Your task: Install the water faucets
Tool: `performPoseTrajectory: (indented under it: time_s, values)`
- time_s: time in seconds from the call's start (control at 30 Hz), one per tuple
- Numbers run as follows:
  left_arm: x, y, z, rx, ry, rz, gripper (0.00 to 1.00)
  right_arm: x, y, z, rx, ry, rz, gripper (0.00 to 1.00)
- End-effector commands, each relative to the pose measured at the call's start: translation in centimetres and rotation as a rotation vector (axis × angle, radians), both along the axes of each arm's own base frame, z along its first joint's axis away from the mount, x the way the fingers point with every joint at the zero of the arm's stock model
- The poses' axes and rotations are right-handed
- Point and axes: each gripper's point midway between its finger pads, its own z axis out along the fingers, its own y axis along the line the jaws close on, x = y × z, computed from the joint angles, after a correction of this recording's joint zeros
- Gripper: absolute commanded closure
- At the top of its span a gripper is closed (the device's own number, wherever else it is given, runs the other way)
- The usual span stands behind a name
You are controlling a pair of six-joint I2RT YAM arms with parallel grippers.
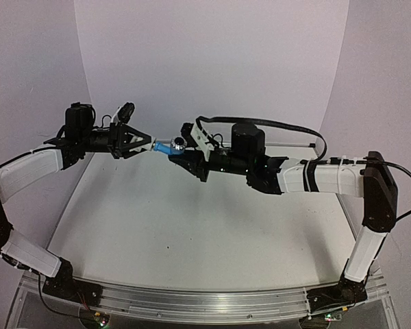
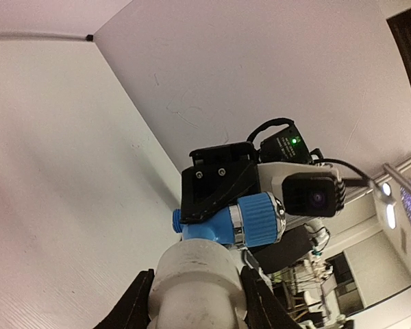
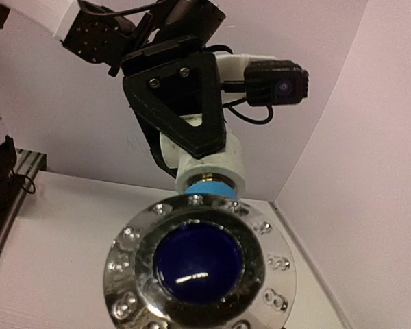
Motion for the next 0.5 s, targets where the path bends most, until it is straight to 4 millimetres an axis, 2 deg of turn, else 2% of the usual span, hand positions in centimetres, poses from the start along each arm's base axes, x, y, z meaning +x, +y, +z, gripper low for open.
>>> performPoseTrajectory:
  time_s: [0.0,0.13,0.23,0.3,0.4,0.47]
  values:
    - [1.4,0.2,4.0,0.031,-0.523,0.099,1.00,-2.8,0.3,4.4,0.178,0.342,0.097,1.00]
    - [0.5,0.1,3.2,0.061,-0.741,0.047,1.00,-2.5,-0.4,5.3,0.259,0.603,0.090,1.00]
    - [-0.2,0.0,2.8,0.057,-0.801,0.007,1.00,-1.5,-1.2,5.8,0.319,0.764,0.078,1.00]
    - [-0.6,-0.2,2.7,0.041,-0.815,-0.031,1.00,0.3,-2.3,6.0,0.389,0.973,0.089,1.00]
    - [-0.7,-0.3,2.7,0.028,-0.802,-0.054,1.00,1.9,-2.9,5.7,0.439,1.207,0.129,1.00]
    - [-0.7,-0.4,2.5,0.026,-0.778,-0.055,1.00,4.1,-3.7,3.8,0.486,1.497,0.134,1.00]
